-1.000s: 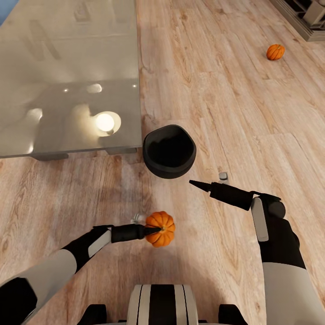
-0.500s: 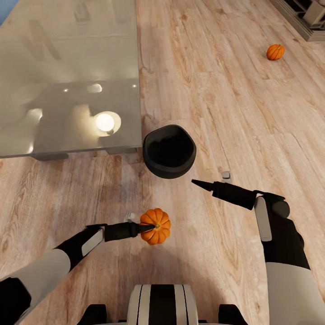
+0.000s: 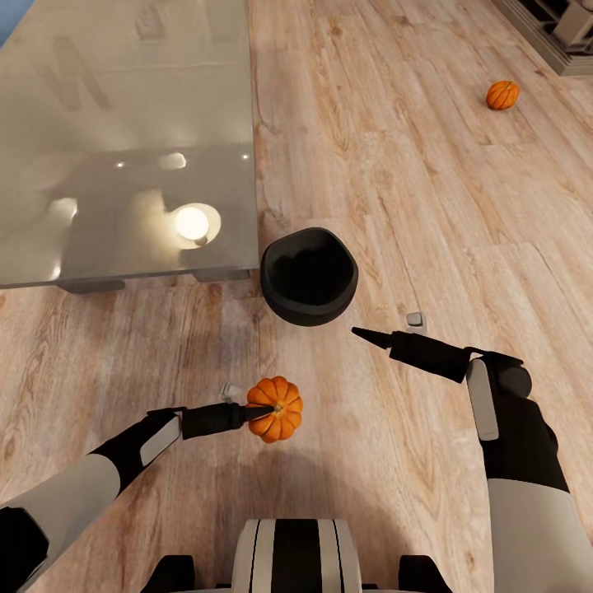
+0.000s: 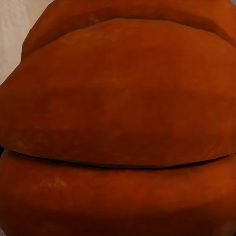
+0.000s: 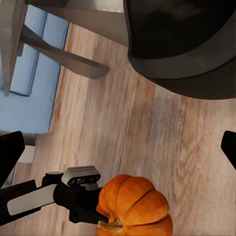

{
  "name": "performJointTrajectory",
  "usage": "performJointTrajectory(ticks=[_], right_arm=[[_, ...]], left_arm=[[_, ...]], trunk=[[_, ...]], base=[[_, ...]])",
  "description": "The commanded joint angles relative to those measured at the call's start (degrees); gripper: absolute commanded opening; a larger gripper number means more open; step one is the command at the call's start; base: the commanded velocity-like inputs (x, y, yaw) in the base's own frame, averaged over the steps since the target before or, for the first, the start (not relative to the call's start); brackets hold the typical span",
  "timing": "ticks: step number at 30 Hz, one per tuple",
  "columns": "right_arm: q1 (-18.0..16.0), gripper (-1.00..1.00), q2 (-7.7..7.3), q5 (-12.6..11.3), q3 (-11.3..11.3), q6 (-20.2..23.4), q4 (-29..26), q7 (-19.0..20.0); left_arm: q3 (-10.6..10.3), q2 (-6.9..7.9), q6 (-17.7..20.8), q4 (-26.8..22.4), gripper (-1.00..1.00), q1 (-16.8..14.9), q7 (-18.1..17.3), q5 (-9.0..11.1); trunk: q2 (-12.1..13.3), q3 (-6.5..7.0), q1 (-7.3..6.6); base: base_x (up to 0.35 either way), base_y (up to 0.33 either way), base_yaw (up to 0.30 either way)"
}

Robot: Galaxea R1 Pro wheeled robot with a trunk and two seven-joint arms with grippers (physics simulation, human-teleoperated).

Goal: Place each of the two pumpkins and all three candles from the living room inside a cabinet in the living room (use any cabinet), then make sure every cabinet is closed, and position the cauldron so it is next to a table in the living room.

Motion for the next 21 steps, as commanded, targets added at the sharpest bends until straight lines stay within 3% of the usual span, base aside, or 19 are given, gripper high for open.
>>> performJointTrajectory(ticks=[1, 21], right_arm=[[0.00, 1.00, 0.05, 0.02, 0.00, -0.03, 0.00, -0.01], [-0.01, 1.00, 0.32, -0.20, 0.18, -0.08, 0.10, 0.11]], left_arm=[[0.01, -0.01, 0.03, 0.01, -1.00, 0.02, -0.01, 0.02], [0.01, -0.16, -0.11, 0.31, -1.00, 0.66, 0.06, 0.15]], trunk=[[0.00, 0.00, 0.00], [0.00, 0.00, 0.00]], base=[[0.000, 0.000, 0.000], [0.000, 0.000, 0.000]])
